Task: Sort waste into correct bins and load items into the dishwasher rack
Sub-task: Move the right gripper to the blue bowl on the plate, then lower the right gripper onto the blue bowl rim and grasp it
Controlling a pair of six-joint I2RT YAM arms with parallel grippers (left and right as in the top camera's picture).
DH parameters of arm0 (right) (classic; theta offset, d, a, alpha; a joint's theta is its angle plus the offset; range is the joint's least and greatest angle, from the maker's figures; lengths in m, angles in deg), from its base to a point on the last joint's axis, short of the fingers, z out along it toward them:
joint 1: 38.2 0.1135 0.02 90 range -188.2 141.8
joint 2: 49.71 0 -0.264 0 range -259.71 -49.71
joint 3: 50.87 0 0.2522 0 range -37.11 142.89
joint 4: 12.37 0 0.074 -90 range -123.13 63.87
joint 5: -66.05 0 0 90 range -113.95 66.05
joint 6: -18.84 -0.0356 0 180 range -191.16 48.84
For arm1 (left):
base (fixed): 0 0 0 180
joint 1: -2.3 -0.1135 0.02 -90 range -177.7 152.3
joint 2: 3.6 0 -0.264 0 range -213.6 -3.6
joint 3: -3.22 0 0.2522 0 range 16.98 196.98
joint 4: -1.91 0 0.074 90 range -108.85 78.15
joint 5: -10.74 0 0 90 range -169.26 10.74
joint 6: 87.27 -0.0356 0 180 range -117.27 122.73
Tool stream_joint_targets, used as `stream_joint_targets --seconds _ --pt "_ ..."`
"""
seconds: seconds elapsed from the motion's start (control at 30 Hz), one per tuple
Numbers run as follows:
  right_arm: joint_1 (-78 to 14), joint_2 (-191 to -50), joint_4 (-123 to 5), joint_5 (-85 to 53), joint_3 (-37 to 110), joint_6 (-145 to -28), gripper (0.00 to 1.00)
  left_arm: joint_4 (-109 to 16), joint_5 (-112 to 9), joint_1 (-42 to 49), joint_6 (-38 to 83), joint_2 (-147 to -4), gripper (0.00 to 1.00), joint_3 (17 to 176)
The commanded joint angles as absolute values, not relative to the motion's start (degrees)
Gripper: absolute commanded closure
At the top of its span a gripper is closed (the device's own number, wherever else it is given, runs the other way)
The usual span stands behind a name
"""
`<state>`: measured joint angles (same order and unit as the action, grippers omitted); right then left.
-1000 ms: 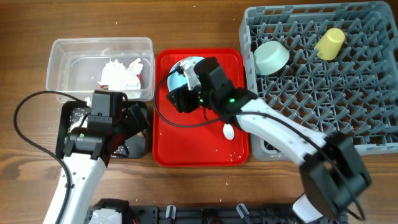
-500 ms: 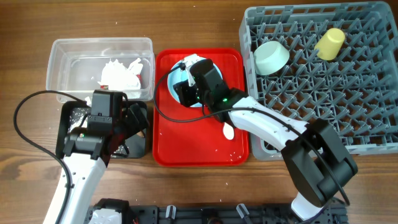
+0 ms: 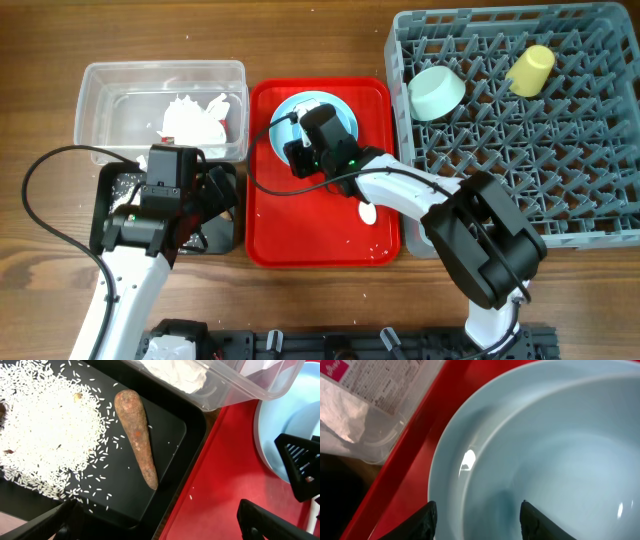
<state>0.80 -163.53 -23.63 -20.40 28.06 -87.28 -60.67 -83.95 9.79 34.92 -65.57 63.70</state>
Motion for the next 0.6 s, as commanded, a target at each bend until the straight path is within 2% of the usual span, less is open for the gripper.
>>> stream_joint_targets --seconds 0.0,0.07,0.23,0.4,0.57 --pt "0.78 -164.25 -23.37 -21.38 28.08 -86.38 0.62 -60.5 -84.7 9.41 34.68 -65.66 0.0 63.7" --pt "0.78 -164.25 -23.37 -21.36 28.08 -86.88 0.73 -60.5 -84.67 9.41 34.68 -65.64 0.0 63.7" --pt "0.78 -164.25 -23.37 -21.41 28.08 -87.72 0.75 -60.5 -84.67 9.41 34.68 -65.64 0.0 63.7" --pt "0.71 -164.12 -23.0 -21.41 28.49 -87.67 0.91 -60.5 -84.7 9.41 34.68 -65.64 0.0 63.7" --pt "0.67 -160.79 -22.71 -20.93 29.85 -87.74 0.96 -60.5 -84.7 9.41 34.68 -65.64 0.0 63.7"
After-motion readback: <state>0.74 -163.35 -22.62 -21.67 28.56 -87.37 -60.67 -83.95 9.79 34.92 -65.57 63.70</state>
